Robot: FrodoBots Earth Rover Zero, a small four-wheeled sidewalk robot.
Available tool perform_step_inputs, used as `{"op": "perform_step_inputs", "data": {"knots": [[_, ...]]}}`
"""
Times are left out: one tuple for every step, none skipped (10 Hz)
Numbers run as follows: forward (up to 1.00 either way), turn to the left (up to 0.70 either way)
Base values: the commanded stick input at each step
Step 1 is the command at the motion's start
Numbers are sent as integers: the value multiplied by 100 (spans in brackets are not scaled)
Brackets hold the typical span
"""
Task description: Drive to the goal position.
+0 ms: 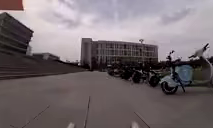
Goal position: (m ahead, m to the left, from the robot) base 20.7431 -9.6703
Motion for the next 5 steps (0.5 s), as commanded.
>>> {"op": "perform_step_inputs", "data": {"knots": [[70, 0], [70, 0], [70, 0], [70, 0], [70, 0]]}}
